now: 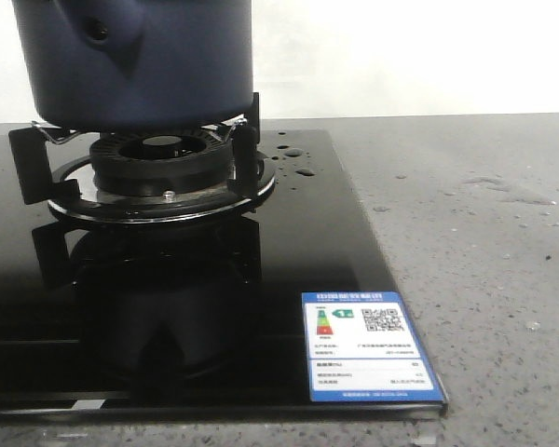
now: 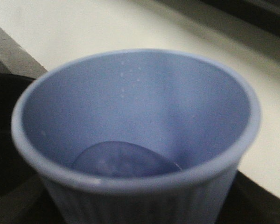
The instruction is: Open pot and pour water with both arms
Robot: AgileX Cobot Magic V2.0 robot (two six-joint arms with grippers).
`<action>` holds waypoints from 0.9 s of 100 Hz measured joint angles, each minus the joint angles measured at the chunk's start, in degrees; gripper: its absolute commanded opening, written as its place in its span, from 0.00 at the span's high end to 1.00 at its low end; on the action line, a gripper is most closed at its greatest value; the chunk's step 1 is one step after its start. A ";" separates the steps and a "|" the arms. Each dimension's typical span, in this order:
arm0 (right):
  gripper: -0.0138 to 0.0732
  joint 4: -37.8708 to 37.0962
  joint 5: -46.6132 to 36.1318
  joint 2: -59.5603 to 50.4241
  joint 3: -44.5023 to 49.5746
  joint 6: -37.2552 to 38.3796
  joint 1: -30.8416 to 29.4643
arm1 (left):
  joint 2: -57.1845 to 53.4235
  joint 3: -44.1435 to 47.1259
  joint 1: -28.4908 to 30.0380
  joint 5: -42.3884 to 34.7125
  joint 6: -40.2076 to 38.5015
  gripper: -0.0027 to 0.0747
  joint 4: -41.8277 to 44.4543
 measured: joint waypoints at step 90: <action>0.49 -50.50 10.20 16.39 -20.19 -0.12 4.93 | 0.00 0.00 0.00 0.00 0.00 0.62 0.00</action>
